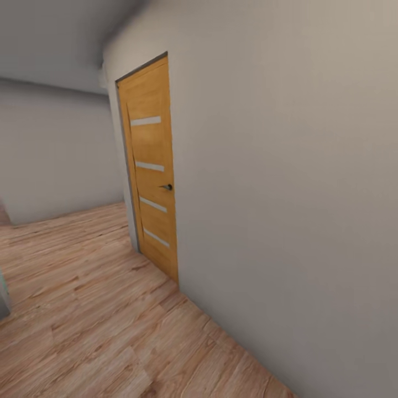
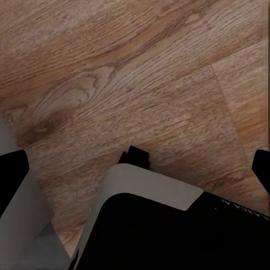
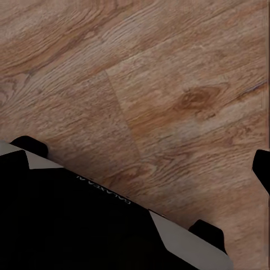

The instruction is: Move the two storage containers from the living room to the garage. In the garage, place one container on the floor and stack the other container on top of it (either order is fine).

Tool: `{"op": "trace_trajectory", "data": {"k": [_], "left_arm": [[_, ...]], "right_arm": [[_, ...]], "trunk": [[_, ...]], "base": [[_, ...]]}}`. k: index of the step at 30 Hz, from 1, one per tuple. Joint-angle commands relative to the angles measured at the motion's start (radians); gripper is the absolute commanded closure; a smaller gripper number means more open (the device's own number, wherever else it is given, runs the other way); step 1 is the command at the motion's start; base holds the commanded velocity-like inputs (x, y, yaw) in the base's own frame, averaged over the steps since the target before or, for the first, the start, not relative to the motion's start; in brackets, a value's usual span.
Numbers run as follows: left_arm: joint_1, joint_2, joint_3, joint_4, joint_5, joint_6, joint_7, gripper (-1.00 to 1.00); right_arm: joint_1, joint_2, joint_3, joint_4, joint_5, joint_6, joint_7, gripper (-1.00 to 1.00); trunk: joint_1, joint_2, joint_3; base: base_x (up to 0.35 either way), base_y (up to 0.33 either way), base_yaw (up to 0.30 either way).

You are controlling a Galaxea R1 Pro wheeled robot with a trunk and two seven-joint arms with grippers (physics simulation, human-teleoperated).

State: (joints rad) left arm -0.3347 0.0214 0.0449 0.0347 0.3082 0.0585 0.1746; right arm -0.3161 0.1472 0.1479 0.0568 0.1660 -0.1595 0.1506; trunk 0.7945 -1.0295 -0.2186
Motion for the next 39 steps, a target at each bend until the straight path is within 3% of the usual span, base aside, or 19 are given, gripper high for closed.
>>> {"op": "trace_trajectory", "data": {"k": [1, 9, 19, 39], "left_arm": [[-0.001, 0.000, 0.004, 0.001, 0.002, 0.001, 0.002, -1.00], [-0.001, 0.000, 0.004, 0.001, 0.002, 0.001, 0.002, -1.00], [-0.001, 0.000, 0.004, 0.001, 0.003, 0.001, 0.002, -1.00], [-0.001, 0.000, 0.004, 0.002, 0.003, 0.001, 0.002, -1.00]], "right_arm": [[-0.002, 0.000, 0.008, 0.004, 0.000, -0.008, 0.000, -1.00], [-0.002, 0.000, 0.007, 0.005, 0.000, -0.008, 0.000, -1.00], [-0.002, 0.002, 0.008, 0.005, 0.000, -0.008, 0.000, -1.00], [-0.002, 0.002, 0.009, 0.005, 0.000, -0.008, 0.000, -1.00]], "trunk": [[0.001, -0.001, -0.001], [0.001, -0.001, -0.002], [0.001, -0.001, -0.011], [0.001, -0.001, -0.031]], "base": [[0.326, 0.000, 0.012], [0.336, 0.000, 0.018], [0.306, 0.000, 0.197], [0.013, 0.000, 0.220]]}}
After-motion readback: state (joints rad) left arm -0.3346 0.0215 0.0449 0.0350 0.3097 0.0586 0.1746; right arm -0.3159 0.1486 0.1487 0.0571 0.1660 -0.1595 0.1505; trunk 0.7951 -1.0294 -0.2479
